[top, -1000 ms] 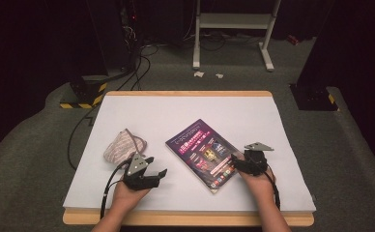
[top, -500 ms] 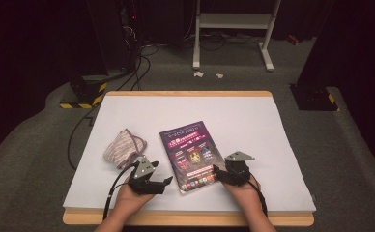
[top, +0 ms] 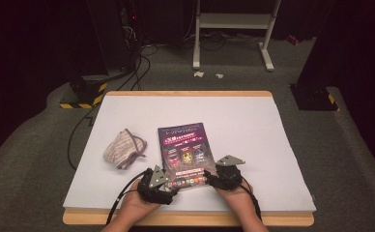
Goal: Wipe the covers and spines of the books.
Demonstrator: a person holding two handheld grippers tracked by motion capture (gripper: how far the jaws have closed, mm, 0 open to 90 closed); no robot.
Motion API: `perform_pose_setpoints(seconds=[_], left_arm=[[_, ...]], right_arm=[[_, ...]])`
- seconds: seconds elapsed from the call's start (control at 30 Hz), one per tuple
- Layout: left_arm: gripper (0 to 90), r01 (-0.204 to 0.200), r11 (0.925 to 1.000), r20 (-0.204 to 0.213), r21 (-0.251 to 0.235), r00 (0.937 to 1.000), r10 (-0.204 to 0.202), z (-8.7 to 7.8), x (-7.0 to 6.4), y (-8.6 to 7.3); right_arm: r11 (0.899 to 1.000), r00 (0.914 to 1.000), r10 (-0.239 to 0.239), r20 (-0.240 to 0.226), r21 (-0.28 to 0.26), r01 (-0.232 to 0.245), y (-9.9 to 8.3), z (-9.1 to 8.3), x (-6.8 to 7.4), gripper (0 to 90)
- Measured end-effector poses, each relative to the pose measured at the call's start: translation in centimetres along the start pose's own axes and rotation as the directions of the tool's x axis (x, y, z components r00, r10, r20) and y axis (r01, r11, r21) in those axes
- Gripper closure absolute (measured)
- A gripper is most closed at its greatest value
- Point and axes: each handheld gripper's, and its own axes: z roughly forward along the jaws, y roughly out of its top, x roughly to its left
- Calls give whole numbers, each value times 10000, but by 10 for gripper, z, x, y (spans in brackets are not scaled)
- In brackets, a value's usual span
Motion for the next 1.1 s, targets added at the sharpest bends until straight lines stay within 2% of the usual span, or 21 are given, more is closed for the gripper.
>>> perform_pose_setpoints(seconds=[0.07,0.17,0.23,0.43,0.6,0.67,0.73,0.83,0.93,1.0,1.03,1.1], left_arm=[[165,-114,9998,-132,154,9998,116,2,-1,1],[165,184,9997,66,186,9998,-185,1,4,1],[167,199,9995,-6,244,9998,-199,0,6,0],[187,612,9978,-398,265,9974,-602,-3,21,-4],[218,1097,9935,-857,290,9906,-1068,-7,37,-10],[254,1250,9920,-772,191,9894,-1232,-8,41,-12],[288,1388,9903,-519,-75,9889,-1390,-12,43,-13],[309,1876,9796,69,-721,9822,-1876,-20,49,-12],[331,2232,9695,140,-1016,9747,-2230,-22,53,-12],[344,2590,9624,52,-825,9657,-2594,-17,55,-12],[350,2677,9612,118,-672,9635,-2675,-14,56,-12],[356,2700,9625,-112,-281,9627,-2704,-7,55,-10]], right_arm=[[10000,10000,13,78,-68,-13,-1,-2,-1,446],[9999,9999,-20,167,-141,23,-2,-5,-2,447],[9998,9999,84,119,-204,-82,-3,-8,-3,448],[9997,9998,151,105,-218,-149,-5,-10,-5,450],[9996,9998,180,109,-238,-178,-5,-9,-5,454],[9995,9998,194,104,-233,-192,-5,-9,-4,456],[9996,9998,164,104,-240,-161,-5,-9,-5,457],[9992,9997,219,93,-339,-216,-5,-11,-5,464],[9989,9998,184,81,-443,-180,-4,-12,-4,479],[9991,9999,164,38,-379,-163,-4,-11,-3,495],[9992,9999,147,-10,-360,-148,-4,-10,-3,498],[9993,9999,116,-90,-355,-119,-3,-9,0,496]])
